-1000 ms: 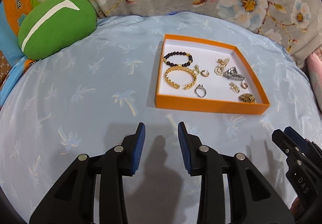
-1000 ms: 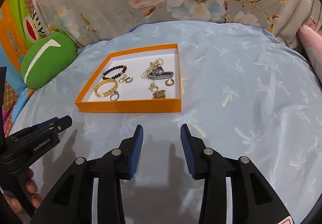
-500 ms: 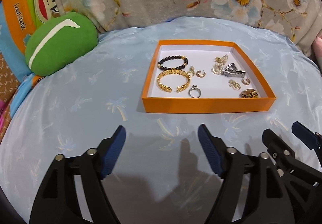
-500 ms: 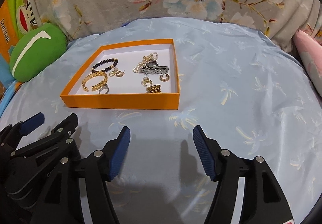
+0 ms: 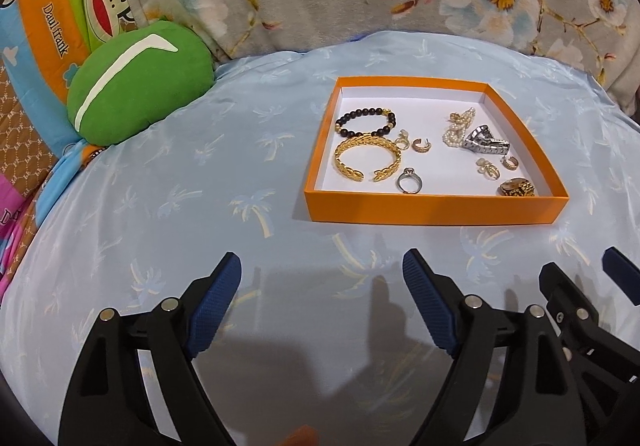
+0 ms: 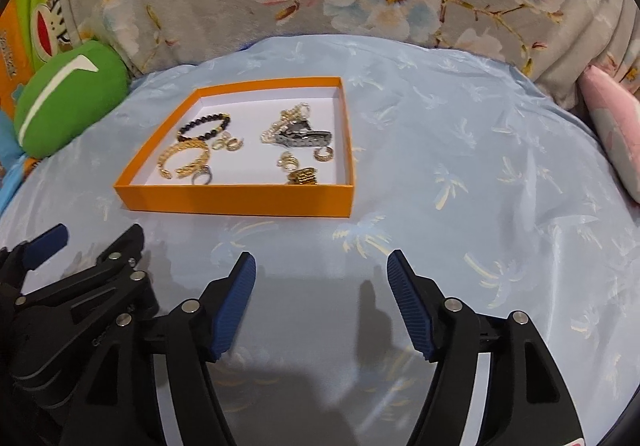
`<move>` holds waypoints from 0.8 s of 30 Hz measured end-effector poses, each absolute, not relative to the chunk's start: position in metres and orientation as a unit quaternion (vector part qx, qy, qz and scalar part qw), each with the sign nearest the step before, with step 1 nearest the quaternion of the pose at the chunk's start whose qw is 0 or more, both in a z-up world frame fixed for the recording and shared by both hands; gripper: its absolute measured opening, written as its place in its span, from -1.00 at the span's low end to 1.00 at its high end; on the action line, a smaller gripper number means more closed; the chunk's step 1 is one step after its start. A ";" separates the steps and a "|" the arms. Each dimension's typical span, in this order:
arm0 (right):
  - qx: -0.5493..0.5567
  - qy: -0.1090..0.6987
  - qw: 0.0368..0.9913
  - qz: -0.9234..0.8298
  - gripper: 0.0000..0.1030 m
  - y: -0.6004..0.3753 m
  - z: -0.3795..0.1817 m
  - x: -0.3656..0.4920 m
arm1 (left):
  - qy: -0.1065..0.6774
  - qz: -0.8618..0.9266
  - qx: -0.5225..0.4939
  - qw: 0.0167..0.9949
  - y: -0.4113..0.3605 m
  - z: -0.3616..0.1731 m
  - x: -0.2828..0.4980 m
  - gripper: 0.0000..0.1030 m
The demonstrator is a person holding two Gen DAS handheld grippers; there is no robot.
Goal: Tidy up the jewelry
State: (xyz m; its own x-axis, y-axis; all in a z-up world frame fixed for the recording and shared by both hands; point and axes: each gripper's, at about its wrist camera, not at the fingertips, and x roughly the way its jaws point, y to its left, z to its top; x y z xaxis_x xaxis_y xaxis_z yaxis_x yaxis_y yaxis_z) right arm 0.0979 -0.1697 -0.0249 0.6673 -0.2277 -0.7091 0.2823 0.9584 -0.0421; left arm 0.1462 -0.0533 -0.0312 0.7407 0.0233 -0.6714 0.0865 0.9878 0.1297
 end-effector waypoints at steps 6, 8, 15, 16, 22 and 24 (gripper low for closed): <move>0.043 0.370 0.919 -0.133 0.35 -0.172 -0.022 0.093 | 0.357 -0.016 0.074 0.931 -0.052 -0.030 0.145 0.56; 0.046 0.366 0.920 -0.131 0.36 -0.173 -0.021 0.092 | 0.356 -0.016 0.074 0.931 -0.053 -0.030 0.145 0.56; 0.047 0.361 0.923 -0.126 0.37 -0.172 -0.019 0.091 | 0.353 -0.017 0.071 0.933 -0.052 -0.029 0.144 0.57; 0.047 0.360 0.923 -0.125 0.37 -0.172 -0.019 0.091 | 0.353 -0.017 0.071 0.933 -0.051 -0.029 0.144 0.57; 0.055 0.351 0.926 -0.124 0.39 -0.174 -0.017 0.087 | 0.353 -0.015 0.076 0.932 -0.053 -0.029 0.144 0.57; 0.058 0.350 0.926 -0.125 0.39 -0.175 -0.017 0.087 | 0.351 -0.014 0.079 0.933 -0.054 -0.029 0.143 0.57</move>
